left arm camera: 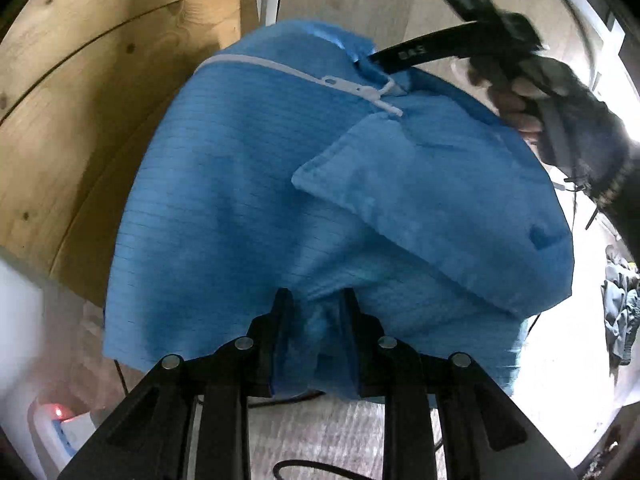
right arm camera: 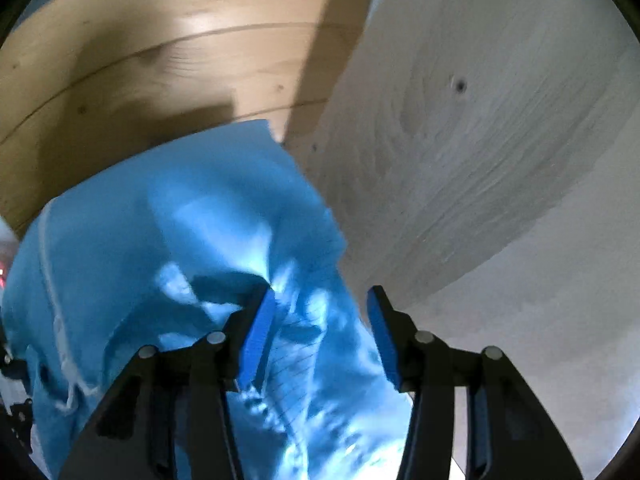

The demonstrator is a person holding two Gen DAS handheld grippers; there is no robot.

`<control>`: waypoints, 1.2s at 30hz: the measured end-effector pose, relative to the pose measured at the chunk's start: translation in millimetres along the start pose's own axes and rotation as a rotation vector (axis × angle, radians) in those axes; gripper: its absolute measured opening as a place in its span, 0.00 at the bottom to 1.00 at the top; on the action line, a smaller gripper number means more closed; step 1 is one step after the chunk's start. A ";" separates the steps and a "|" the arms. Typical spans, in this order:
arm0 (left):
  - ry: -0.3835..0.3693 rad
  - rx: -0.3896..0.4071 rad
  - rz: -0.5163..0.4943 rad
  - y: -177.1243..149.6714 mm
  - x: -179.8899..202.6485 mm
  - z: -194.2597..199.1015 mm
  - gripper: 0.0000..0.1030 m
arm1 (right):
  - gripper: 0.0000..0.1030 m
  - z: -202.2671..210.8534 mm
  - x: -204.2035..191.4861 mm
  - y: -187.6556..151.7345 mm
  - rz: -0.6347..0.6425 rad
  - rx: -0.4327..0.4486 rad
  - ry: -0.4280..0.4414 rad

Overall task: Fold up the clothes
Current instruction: 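Lift the folded jacket with both grippers and carry it toward the wooden headboard, then lay the folded jacket on the pink clothes and open both grippers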

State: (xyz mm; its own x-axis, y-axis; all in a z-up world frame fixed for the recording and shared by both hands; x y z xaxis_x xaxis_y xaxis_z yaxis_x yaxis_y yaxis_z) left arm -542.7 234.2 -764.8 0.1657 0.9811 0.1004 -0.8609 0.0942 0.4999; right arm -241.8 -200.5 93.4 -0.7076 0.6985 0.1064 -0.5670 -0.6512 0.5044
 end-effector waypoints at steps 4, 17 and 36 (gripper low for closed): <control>0.012 -0.002 -0.005 2.6 7.9 -5.7 0.22 | 0.52 14.1 18.6 4.8 -0.087 0.004 0.054; -0.061 -0.003 -0.088 -17.0 56.8 -7.9 0.27 | 0.52 77.4 -18.1 -110.3 -0.155 0.008 0.036; 0.018 0.158 -0.155 -44.4 93.8 176.5 0.72 | 0.54 241.8 24.9 -366.7 -0.767 0.045 -0.164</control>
Point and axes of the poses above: each gripper's, at about its wrist camera, not at the fingertips, and z roughly against the way its jaws point, x to its right, y to its top, the point moved 10 cm from there along -z, roughly the way its jaws point, and after that the axes turned 6 degrees about -z, right-handed, at the moved point
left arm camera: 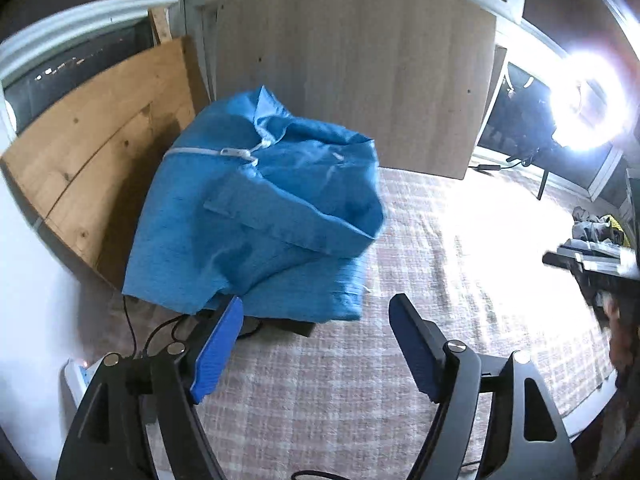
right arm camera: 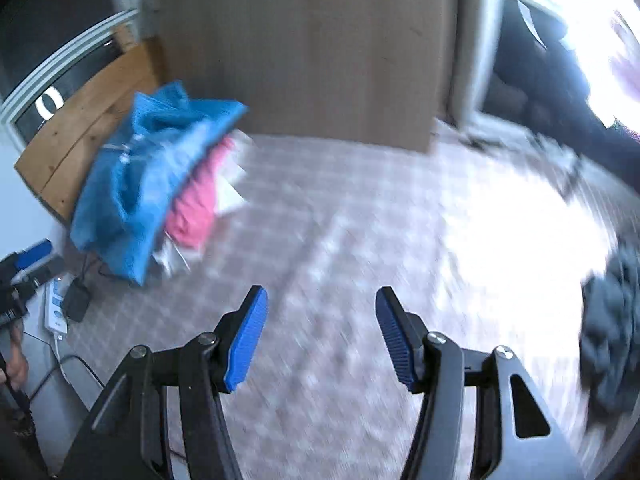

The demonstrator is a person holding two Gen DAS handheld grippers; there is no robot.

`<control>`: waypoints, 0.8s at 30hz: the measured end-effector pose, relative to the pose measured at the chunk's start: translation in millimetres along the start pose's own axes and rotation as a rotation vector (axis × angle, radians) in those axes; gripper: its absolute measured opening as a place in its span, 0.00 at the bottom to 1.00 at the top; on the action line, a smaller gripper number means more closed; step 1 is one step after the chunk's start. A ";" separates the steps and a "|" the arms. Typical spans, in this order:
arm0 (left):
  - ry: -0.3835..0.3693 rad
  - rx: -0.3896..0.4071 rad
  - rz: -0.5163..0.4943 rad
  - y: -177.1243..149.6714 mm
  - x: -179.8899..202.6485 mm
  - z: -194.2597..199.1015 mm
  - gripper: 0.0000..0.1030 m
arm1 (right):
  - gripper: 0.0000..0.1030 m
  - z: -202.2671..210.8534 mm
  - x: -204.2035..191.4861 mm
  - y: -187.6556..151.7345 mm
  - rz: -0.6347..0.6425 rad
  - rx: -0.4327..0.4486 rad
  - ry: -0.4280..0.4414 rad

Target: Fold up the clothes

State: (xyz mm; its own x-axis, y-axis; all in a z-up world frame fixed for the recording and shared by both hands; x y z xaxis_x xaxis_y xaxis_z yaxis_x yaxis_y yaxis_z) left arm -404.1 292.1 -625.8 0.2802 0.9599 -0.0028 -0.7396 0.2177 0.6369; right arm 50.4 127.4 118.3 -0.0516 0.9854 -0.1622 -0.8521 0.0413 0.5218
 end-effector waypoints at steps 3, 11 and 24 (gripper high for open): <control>0.031 0.006 0.025 -13.6 6.5 30.4 0.73 | 0.54 20.6 35.1 -24.4 -0.049 0.004 -0.024; 0.121 -0.007 0.125 -52.6 46.7 64.2 0.73 | 0.54 68.8 92.1 -93.2 -0.103 0.001 -0.001; 0.168 0.043 0.142 -103.1 117.3 139.6 0.73 | 0.54 128.6 132.1 -168.4 -0.083 0.046 0.003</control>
Point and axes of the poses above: each gripper's, at about its wrist camera, not at the fingertips, and z roughly against the way its jaws point, x to its right, y to its top, the point moved 10 cm from there along -z, roughly the way its jaws point, and after that the axes turned 6 degrees about -z, right-handed, at the moved point
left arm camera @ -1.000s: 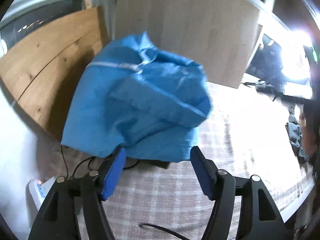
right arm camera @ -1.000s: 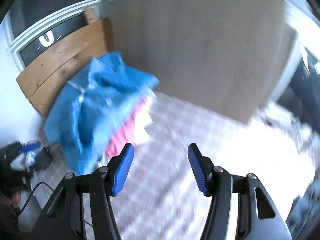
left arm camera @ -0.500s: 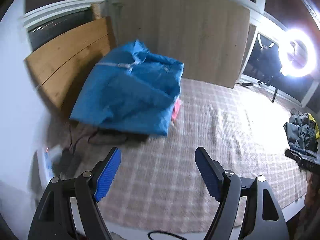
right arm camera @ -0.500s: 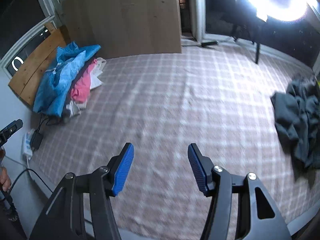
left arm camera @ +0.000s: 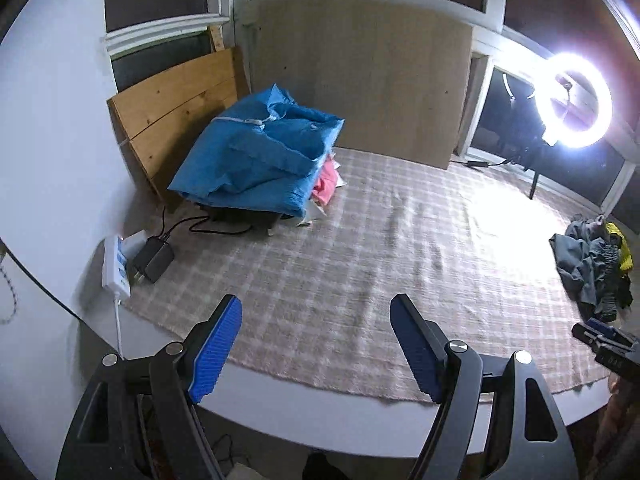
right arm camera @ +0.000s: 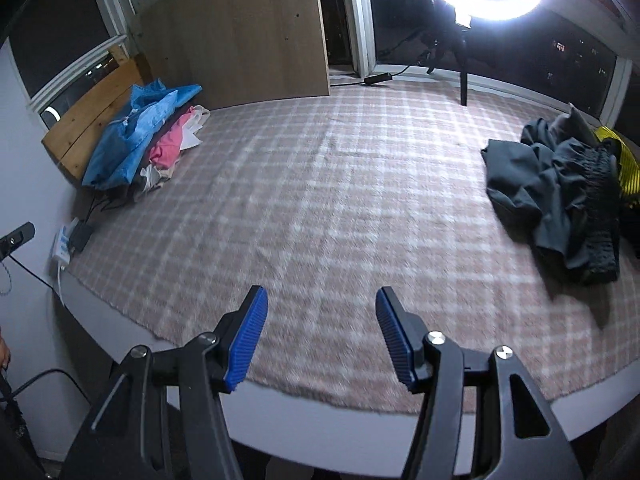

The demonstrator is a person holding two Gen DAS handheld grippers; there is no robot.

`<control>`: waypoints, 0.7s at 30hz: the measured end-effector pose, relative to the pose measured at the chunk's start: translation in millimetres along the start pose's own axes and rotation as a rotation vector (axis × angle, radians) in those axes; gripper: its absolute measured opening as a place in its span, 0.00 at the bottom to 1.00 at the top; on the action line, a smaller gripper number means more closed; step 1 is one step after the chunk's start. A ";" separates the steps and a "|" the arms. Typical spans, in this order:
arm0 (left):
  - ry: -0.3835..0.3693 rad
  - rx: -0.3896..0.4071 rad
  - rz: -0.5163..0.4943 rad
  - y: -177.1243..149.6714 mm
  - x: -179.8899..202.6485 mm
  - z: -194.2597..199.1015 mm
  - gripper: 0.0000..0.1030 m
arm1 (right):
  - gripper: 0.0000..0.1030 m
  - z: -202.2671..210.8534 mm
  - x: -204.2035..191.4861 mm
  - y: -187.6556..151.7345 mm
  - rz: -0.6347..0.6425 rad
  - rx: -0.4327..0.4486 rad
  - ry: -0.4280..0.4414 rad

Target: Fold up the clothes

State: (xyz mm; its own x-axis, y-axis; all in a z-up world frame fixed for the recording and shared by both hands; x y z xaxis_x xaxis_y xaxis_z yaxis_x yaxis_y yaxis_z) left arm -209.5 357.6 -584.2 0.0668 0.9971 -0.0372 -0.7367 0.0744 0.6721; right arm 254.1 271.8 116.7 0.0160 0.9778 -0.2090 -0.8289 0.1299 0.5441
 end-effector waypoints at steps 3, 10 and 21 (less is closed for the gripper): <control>-0.005 0.012 -0.001 -4.5 4.9 15.6 0.73 | 0.54 7.8 6.4 -8.9 0.012 0.006 -0.004; -0.007 0.035 0.016 -8.8 6.6 43.9 0.73 | 0.54 18.5 16.9 -20.1 0.019 0.011 -0.002; 0.020 0.052 0.039 -10.0 -2.0 63.5 0.73 | 0.54 24.5 13.5 -20.4 0.035 0.027 0.013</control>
Point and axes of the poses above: each gripper's, at about its wrist camera, not at the fingertips, and z roughly against the way its jaws point, x to its right, y to its top, the point moved 10 cm from there along -z, roughly the way its jaws point, and after that the axes turned 6 degrees about -z, right-handed, at the moved point
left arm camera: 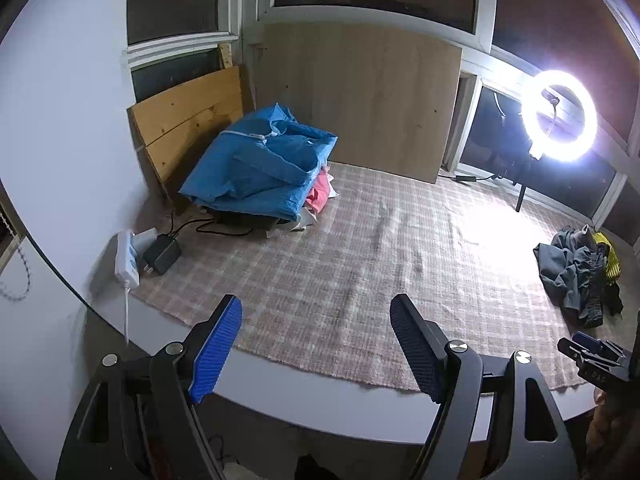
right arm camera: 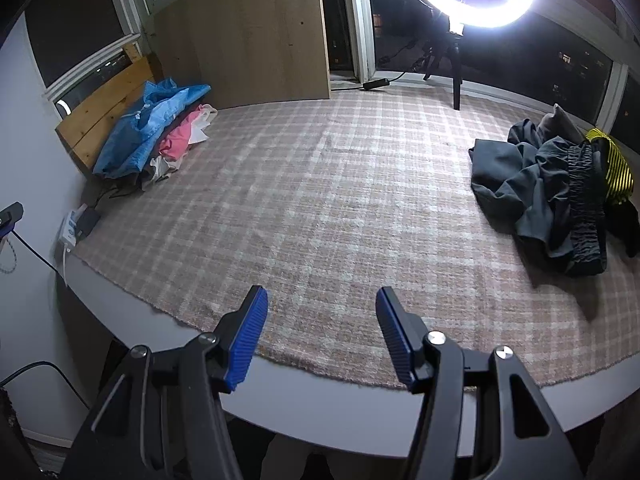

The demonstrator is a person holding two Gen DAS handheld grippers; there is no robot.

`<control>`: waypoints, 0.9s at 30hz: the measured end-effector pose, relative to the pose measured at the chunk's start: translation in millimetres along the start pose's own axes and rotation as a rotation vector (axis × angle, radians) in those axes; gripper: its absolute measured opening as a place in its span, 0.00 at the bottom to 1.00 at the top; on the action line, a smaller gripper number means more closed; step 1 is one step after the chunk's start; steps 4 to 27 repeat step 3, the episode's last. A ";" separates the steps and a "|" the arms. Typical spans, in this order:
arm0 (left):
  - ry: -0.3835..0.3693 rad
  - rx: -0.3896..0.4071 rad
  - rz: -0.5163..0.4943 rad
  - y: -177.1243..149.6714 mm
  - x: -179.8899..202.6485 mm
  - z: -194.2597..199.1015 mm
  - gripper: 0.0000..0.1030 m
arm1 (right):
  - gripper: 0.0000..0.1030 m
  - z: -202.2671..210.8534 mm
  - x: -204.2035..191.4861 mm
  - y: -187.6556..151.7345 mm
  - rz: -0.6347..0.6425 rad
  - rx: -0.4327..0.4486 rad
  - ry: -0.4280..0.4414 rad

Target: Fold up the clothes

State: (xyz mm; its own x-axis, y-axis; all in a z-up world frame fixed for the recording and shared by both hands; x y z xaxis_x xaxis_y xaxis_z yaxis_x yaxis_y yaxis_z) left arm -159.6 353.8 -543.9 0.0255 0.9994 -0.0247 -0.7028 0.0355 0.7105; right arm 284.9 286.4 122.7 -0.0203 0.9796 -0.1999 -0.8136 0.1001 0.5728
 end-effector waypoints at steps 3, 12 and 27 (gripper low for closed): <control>-0.001 0.015 -0.001 2.2 -2.2 4.5 0.73 | 0.54 -1.4 -0.9 -0.1 0.002 -0.003 0.003; -0.001 0.015 -0.001 2.2 -2.2 4.5 0.73 | 0.54 -1.4 -0.9 -0.1 0.002 -0.003 0.003; -0.001 0.015 -0.001 2.2 -2.2 4.5 0.73 | 0.54 -1.4 -0.9 -0.1 0.002 -0.003 0.003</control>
Point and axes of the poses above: each gripper's, at about its wrist camera, not at the fingertips, and z roughly against the way its jaws point, x to its right, y to its top, the point moved 10 cm from there along -z, roughly the way its jaws point, and after that the axes turned 6 degrees about -z, right-handed, at the moved point
